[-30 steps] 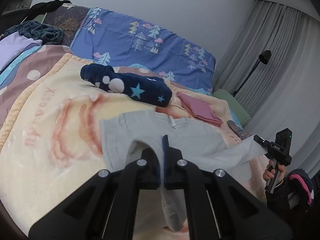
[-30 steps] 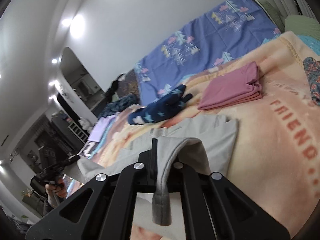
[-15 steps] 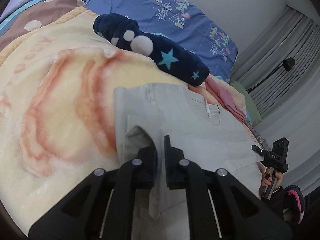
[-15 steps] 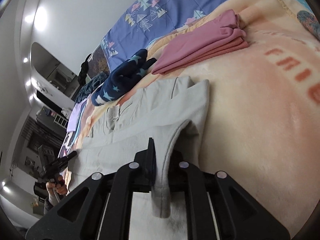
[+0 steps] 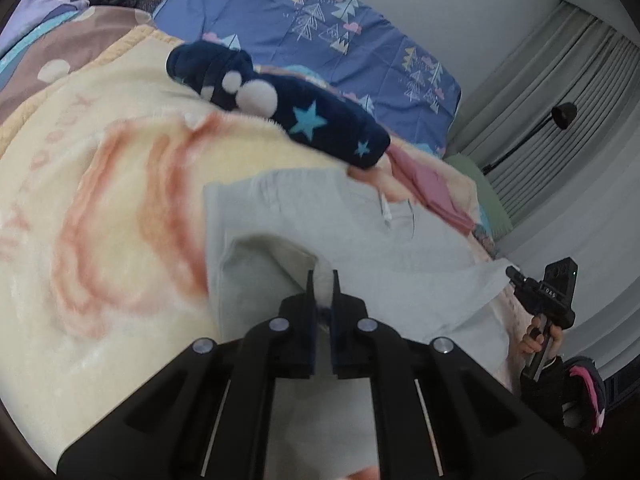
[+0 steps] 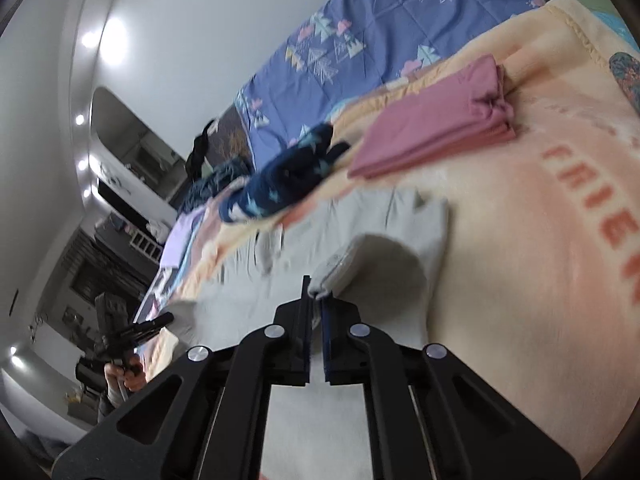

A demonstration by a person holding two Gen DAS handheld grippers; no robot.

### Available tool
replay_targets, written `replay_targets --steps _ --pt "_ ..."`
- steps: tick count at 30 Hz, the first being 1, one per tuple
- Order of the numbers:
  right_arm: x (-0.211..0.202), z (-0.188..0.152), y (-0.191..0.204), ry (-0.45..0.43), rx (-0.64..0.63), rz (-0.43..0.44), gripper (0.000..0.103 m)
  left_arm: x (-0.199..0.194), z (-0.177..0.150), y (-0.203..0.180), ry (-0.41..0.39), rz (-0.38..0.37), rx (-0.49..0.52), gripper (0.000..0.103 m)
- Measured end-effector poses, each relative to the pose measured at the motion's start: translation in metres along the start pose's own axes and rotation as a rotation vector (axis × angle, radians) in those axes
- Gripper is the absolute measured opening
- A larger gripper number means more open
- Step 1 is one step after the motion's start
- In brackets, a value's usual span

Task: Fold small clothes
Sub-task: 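Lift the gripped hem with both tools and fold it toward the collar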

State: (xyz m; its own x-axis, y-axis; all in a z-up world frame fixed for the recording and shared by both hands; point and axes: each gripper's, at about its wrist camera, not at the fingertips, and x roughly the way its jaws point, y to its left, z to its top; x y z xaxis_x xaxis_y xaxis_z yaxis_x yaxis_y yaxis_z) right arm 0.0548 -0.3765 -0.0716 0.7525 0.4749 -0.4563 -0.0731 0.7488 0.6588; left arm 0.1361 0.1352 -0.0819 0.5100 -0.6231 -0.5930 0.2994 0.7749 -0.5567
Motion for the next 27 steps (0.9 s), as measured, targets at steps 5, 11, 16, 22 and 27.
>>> replay_targets --steps 5,11,16,22,27 --pt "0.031 0.055 -0.016 -0.052 0.114 -0.098 0.014 0.034 0.065 0.014 -0.079 0.051 -0.093 0.007" --pt "0.051 0.057 -0.038 -0.009 0.124 -0.172 0.033 0.072 0.068 0.036 0.004 0.165 -0.083 0.051" --pt "0.063 0.059 -0.053 0.026 0.119 -0.203 0.039 0.082 0.069 0.052 0.040 0.194 -0.066 0.061" --pt "0.081 0.066 -0.050 0.054 0.062 -0.228 0.039 0.103 0.073 0.062 0.086 0.230 -0.036 0.042" --pt "0.077 0.066 -0.034 -0.009 -0.029 -0.229 0.004 0.093 0.077 0.044 0.012 0.225 0.050 0.005"
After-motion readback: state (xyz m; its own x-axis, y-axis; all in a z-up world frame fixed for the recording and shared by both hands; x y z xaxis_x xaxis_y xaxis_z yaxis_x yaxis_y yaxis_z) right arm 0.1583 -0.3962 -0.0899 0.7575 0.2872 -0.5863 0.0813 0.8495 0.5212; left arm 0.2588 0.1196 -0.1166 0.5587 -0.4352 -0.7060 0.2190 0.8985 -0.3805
